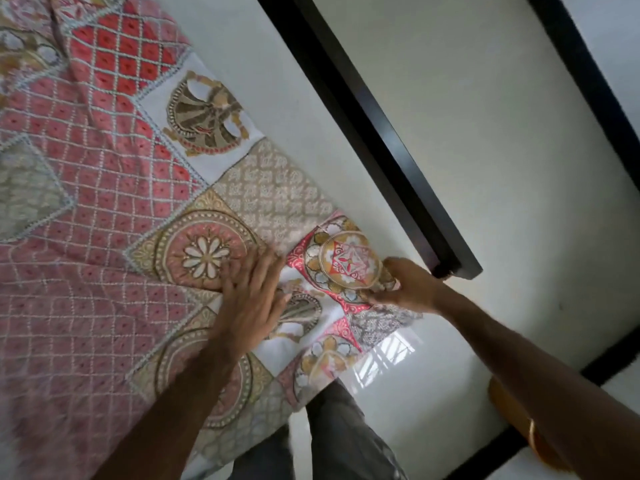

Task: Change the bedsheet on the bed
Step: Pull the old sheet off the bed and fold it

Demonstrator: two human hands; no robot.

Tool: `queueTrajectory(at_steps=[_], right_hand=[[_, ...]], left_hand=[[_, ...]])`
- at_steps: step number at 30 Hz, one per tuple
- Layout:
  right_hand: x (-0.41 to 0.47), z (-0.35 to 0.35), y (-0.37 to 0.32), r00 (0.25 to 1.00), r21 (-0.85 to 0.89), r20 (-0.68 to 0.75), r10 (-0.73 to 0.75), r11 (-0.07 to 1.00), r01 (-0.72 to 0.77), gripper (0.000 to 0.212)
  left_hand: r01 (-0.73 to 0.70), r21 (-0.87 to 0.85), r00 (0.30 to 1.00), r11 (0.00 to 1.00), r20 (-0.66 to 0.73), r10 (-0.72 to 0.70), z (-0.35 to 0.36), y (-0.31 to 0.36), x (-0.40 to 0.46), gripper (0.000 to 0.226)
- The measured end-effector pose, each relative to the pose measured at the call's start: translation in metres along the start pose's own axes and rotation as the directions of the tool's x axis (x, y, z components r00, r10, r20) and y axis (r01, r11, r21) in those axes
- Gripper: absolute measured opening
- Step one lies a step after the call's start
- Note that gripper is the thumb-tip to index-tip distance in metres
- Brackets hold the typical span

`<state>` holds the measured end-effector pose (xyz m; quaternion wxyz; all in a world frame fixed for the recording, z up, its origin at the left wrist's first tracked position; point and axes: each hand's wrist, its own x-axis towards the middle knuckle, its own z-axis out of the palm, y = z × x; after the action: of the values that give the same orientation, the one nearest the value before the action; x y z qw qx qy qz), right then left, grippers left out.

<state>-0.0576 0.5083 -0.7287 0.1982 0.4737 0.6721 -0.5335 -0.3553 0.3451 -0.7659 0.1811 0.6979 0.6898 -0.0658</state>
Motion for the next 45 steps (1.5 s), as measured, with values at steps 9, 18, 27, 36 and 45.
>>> queueTrajectory(at_steps=[9, 18, 27, 36, 45], right_hand=[[-0.065, 0.045, 0.047, 0.998, 0.396, 0.012, 0.054, 0.917, -0.054, 0.046], [-0.115, 0.062, 0.031, 0.914, 0.742, -0.394, 0.094, 0.620, 0.256, 0.047], [-0.175, 0.050, 0.010, 0.831, 0.539, -0.528, -0.176, 0.687, 0.488, 0.047], [-0.146, 0.028, 0.020, 0.858, 0.473, -0.472, -0.204, 0.763, 0.442, 0.028], [-0.127, 0.005, 0.039, 0.917, 0.559, -0.335, -0.214, 0.739, 0.377, 0.023]], left_hand=[[-0.097, -0.053, 0.995, 0.994, -0.044, 0.094, 0.028, 0.081, -0.078, 0.079], [0.127, -0.004, 0.991, 0.992, 0.052, -0.126, 0.048, 0.129, -0.153, 0.091], [0.518, -0.111, 0.855, 0.848, 0.032, -0.518, 0.037, 0.118, -0.248, 0.037], [0.346, -0.037, 0.905, 0.937, -0.252, -0.344, 0.027, 0.126, -0.208, 0.051], [0.248, 0.151, 0.896, 0.957, -0.412, -0.167, 0.016, 0.140, -0.188, 0.006]])
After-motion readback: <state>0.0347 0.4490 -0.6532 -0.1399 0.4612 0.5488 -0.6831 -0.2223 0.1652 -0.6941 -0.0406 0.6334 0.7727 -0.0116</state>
